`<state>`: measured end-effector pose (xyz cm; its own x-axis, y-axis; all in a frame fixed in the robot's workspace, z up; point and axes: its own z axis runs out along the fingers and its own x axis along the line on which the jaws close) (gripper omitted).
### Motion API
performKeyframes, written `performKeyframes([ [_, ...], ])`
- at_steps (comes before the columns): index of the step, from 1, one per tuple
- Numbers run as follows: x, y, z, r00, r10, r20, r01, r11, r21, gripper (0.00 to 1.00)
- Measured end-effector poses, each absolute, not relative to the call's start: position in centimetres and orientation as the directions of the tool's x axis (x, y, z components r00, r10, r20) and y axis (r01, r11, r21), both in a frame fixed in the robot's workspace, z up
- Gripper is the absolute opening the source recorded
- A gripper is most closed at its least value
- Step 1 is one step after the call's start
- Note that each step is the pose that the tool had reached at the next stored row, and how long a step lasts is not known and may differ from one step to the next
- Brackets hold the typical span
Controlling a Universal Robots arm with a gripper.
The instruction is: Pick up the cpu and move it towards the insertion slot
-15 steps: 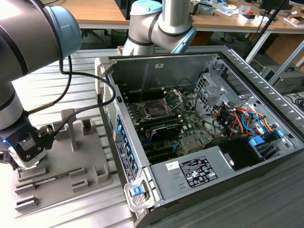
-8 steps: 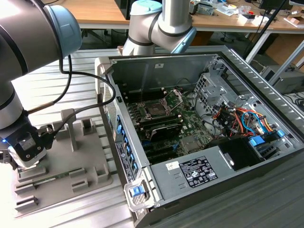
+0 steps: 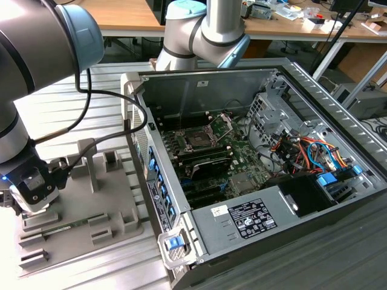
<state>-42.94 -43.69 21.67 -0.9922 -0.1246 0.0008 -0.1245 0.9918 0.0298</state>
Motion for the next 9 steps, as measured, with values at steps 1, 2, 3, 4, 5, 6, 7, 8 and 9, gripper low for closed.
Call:
performKeyframes([
  [1,-42.94,-43.69,21.69,-0.992,-0.125,0.001,-0.125,0.992,0.030,0.55],
  [2,-42.94,-43.69,21.72,-0.992,-0.125,0.001,-0.125,0.992,0.030,0.55],
  [3,-42.94,-43.69,21.74,-0.992,-0.125,0.001,-0.125,0.992,0.030,0.55],
  [4,-42.94,-43.69,21.77,-0.992,-0.125,0.001,-0.125,0.992,0.030,0.55],
  [5,-42.94,-43.69,21.78,-0.992,-0.125,0.001,-0.125,0.992,0.030,0.55],
  [6,-42.94,-43.69,21.82,-0.992,-0.125,0.001,-0.125,0.992,0.030,0.55],
  [7,-42.94,-43.69,21.84,-0.992,-0.125,0.001,-0.125,0.992,0.030,0.55],
  [8,-42.94,-43.69,21.86,-0.992,-0.125,0.001,-0.125,0.992,0.031,0.55],
  [9,-42.94,-43.69,21.89,-0.992,-0.125,0.001,-0.125,0.992,0.031,0.55],
])
